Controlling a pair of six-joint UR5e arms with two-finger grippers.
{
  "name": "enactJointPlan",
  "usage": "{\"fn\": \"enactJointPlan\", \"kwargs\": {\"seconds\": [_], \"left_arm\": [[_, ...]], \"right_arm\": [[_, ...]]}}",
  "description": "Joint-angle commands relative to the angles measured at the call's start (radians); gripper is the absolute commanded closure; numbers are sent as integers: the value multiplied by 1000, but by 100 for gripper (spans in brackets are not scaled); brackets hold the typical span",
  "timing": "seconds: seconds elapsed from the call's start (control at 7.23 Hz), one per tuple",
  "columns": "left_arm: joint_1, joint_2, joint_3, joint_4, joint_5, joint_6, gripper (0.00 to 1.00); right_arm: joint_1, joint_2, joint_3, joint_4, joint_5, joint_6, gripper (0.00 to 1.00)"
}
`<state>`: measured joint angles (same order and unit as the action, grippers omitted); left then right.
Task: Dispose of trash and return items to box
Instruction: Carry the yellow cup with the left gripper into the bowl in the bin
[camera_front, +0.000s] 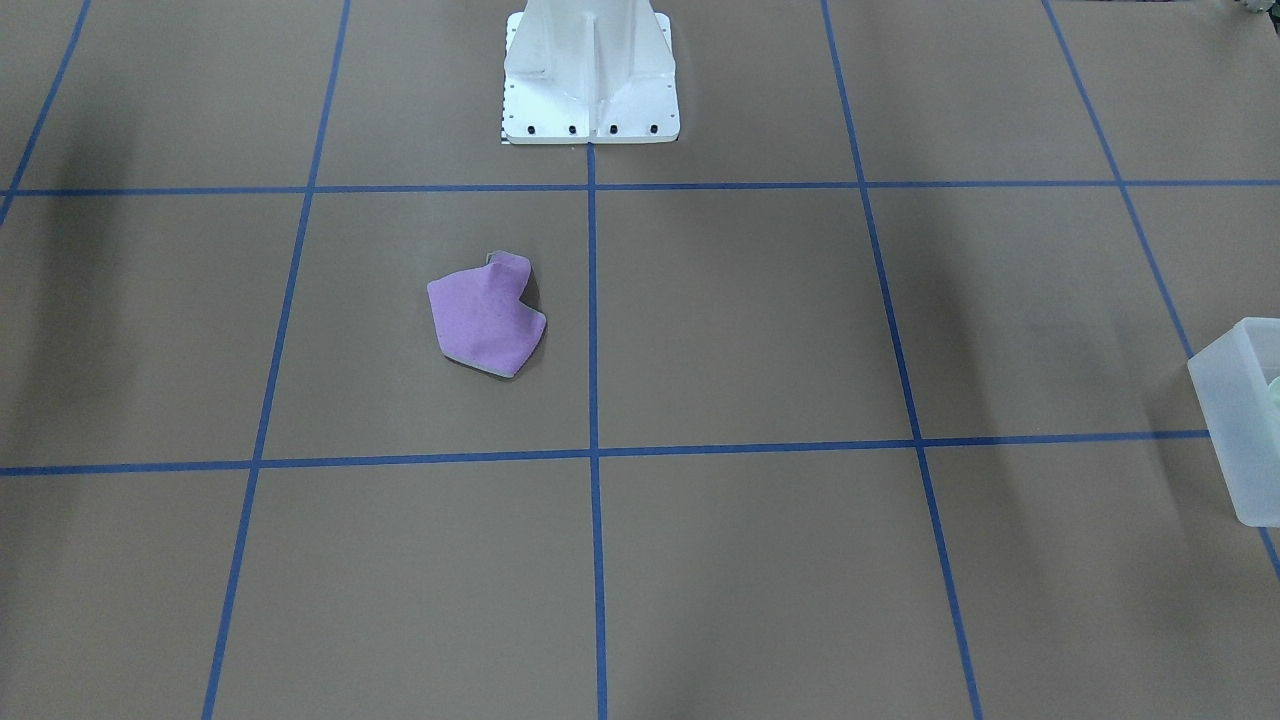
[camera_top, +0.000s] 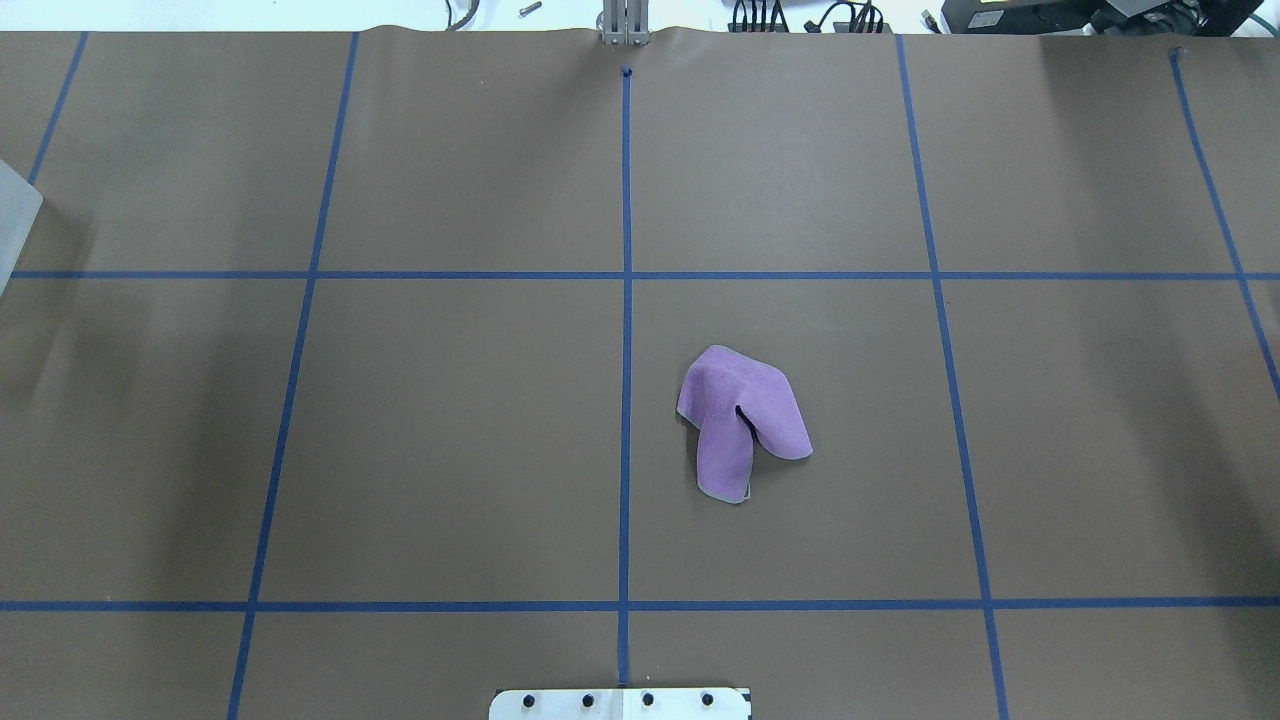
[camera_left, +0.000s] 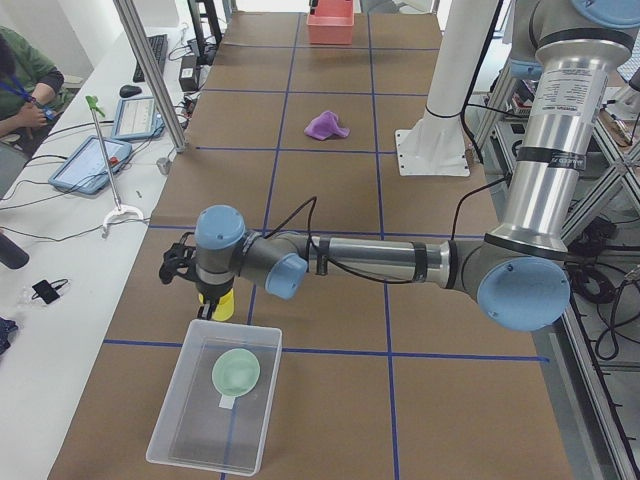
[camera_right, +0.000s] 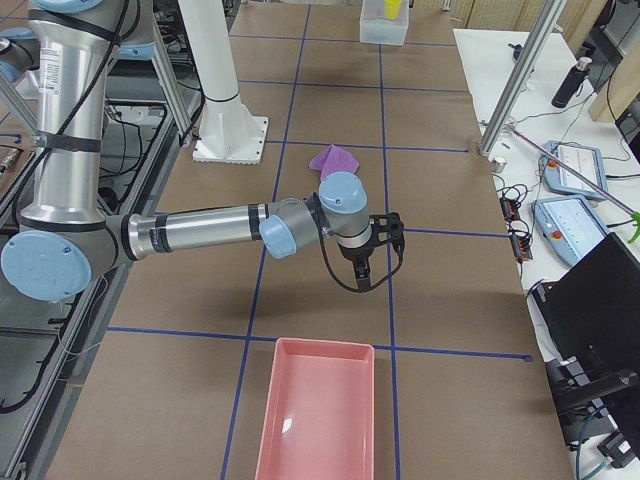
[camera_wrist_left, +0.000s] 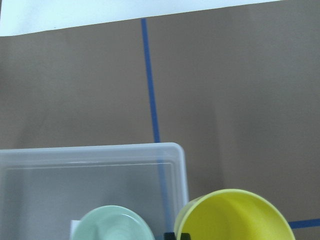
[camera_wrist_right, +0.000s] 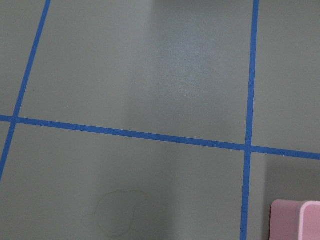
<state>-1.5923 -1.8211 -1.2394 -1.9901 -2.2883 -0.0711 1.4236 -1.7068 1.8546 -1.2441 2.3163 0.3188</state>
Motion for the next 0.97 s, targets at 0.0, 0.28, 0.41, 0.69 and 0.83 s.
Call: {"fn": "enactJointPlan", "kwargs": {"seconds": [0.0, 0.28, 0.41, 0.69, 0.83], "left_arm": [[-25, -14, 107, -27, -2, 50, 100], [7, 17, 149, -111, -2, -56, 100], [49, 20, 190, -190, 1, -87, 100], [81, 20, 205, -207, 3, -93, 100], [92, 20, 207, -208, 7, -88, 94]], "right_arm": [[0, 1, 0, 0, 0, 0, 0], [-2, 1, 0, 0, -5, -1, 0], [0, 1, 0, 0, -6, -1, 0], [-2, 3, 0, 2, -15, -1, 0], [-2, 3, 0, 0, -15, -1, 0]]}}
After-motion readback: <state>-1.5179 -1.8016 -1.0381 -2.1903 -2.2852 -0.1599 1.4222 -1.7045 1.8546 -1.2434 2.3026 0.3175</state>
